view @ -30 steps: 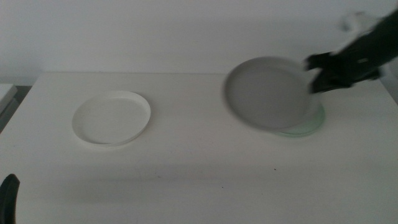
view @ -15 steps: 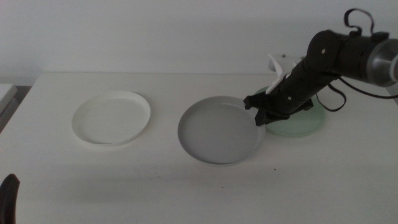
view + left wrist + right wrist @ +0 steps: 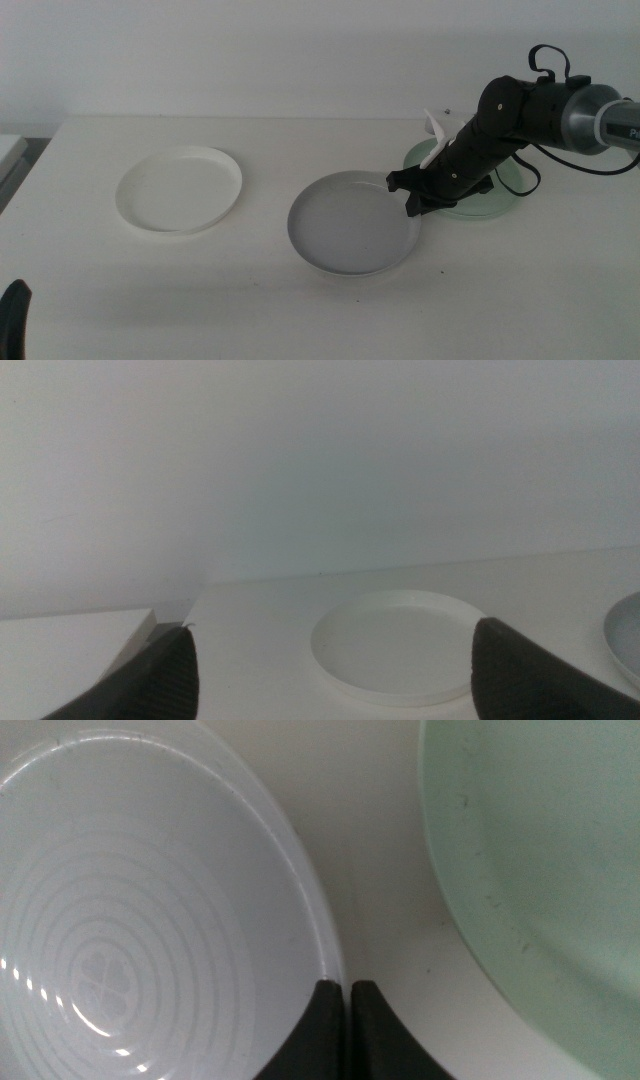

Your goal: Stack the three bowls on top of each other.

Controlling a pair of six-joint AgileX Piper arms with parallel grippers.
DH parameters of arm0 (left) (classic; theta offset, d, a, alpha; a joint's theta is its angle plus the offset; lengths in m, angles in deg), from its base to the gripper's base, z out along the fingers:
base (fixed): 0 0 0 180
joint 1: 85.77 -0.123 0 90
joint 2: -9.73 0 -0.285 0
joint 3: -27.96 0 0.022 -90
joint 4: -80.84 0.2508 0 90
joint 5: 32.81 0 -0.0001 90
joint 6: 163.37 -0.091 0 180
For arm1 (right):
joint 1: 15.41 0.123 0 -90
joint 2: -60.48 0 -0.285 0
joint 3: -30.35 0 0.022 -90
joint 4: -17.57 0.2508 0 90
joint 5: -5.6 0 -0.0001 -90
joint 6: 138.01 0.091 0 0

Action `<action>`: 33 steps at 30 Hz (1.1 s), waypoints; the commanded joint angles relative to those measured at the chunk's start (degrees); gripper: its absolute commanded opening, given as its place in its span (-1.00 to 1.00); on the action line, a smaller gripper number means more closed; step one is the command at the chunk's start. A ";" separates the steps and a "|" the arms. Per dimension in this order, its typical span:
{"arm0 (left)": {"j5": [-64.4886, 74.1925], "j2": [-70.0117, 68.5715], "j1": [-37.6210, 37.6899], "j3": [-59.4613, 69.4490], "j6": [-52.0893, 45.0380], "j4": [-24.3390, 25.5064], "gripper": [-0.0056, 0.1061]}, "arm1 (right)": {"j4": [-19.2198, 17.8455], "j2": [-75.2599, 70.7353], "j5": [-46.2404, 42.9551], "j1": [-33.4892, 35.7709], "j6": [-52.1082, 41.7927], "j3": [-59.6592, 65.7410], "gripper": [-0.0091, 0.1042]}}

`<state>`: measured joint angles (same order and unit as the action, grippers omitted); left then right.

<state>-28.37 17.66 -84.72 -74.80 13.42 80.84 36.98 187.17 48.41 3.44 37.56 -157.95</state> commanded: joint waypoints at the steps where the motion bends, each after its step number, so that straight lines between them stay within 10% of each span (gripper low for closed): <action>1: -0.79 -0.15 0.18 -0.02 0.08 0.00 0.78 | 0.38 0.31 -1.07 0.07 -0.58 -0.50 -0.88; 12: -0.79 -0.15 0.18 -0.02 0.08 0.00 0.78 | 0.65 2.09 -0.84 0.07 -0.70 -0.50 -0.85; 26: -0.89 -0.15 0.18 -0.02 0.08 0.00 0.78 | -0.22 -4.90 -0.72 -0.55 -1.55 -1.69 0.49; 33: -0.78 -0.15 0.18 -0.02 0.08 0.00 0.78 | -3.89 -11.01 6.76 -8.07 1.71 -12.18 0.53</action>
<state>-28.37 17.66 -84.72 -74.80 13.42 80.84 35.69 177.00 51.91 -2.01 38.08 -167.21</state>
